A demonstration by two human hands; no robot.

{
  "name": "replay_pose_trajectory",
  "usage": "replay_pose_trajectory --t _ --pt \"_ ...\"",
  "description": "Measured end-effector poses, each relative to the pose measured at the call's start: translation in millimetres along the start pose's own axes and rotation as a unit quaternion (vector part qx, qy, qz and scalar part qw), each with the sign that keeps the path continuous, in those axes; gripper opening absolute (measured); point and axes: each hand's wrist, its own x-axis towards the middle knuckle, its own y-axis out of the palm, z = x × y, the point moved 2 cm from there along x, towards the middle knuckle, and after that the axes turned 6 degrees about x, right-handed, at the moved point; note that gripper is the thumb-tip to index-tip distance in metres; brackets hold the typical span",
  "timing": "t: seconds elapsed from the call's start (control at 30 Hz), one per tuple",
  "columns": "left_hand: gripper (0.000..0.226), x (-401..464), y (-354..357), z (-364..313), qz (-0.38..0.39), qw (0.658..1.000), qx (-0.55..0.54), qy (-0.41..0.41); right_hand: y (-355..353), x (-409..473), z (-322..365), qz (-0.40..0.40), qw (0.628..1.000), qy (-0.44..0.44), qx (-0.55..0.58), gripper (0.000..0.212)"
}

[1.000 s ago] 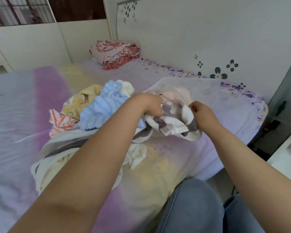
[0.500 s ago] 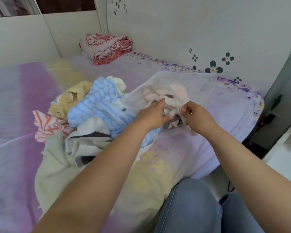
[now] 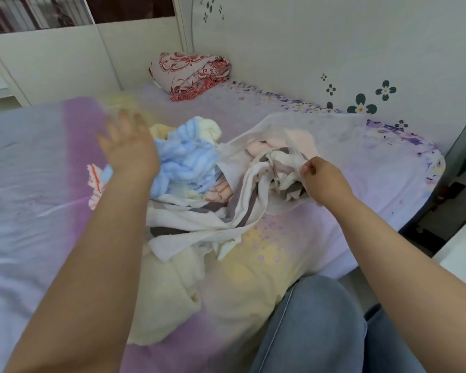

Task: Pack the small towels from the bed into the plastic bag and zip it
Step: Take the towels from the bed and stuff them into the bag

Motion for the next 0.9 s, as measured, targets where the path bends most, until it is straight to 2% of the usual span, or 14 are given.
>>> replay_pose_trajectory --t 0.07,0.13,0.2,0.3,0.4,0.5,0.53,0.63,0.67,0.7,0.77,0.8,0.83,0.9 --pt "0.054 -22.1 -8.7 -42.9 -0.023 0.983 -0.013 0.183 0.4 -1.1 0.9 0.000 1.000 0.002 -0.005 0.025" --pt "0.053 -59.4 -7.3 -88.6 0.148 0.928 -0.006 0.341 0.2 -2.0 1.7 0.001 1.000 0.004 -0.006 0.025" --pt "0.067 -86.2 7.1 -113.4 0.344 0.853 0.100 0.380 -1.5 -3.0 3.1 0.003 1.000 0.006 -0.003 0.025" --pt "0.050 -76.5 18.2 -115.3 0.400 0.828 0.148 0.366 -6.6 -3.9 2.4 0.009 1.000 0.012 -0.001 0.022" --pt "0.017 -36.0 -13.9 -118.5 0.408 0.842 -0.248 0.251 -8.9 -2.7 -3.0 0.026 1.000 0.006 0.004 0.020" --pt "0.009 -7.2 -41.1 -126.1 0.307 0.768 -0.551 0.111 -14.9 -2.5 -4.4 0.021 0.996 -0.023 0.079 0.017" --pt "0.013 -10.5 -39.1 -136.5 0.300 0.761 -0.565 0.105 -17.6 -3.0 -3.8 0.020 0.994 -0.032 0.103 0.016" --pt "0.029 -54.4 8.2 -185.6 0.212 0.817 -0.535 0.036 -18.8 -3.5 0.0 0.022 0.988 -0.013 0.153 0.010" --pt "0.033 -71.9 25.6 -196.8 0.170 0.793 -0.583 -0.052 -16.3 -4.1 0.5 0.026 0.984 -0.006 0.175 0.013" --pt "0.037 -84.9 34.8 -201.3 0.152 0.717 -0.662 -0.158 -13.6 -5.4 1.0 0.033 0.980 -0.004 0.195 0.017" --pt "0.049 -94.8 54.9 -212.1 0.160 0.500 -0.792 -0.312 -10.2 -7.0 -0.6 0.041 0.975 0.005 0.216 0.020" --pt "0.054 -95.3 58.7 -217.1 0.172 0.461 -0.813 -0.311 -10.5 -7.6 -2.9 0.041 0.973 0.012 0.225 0.020" --pt "0.057 -95.6 55.7 -220.8 0.190 0.489 -0.808 -0.268 -11.9 -7.8 -5.6 0.041 0.971 0.019 0.237 0.020" --pt "0.069 -104.5 46.9 -227.0 0.191 0.666 -0.720 -0.031 -16.5 -6.2 -10.6 0.040 0.966 0.020 0.254 0.019"
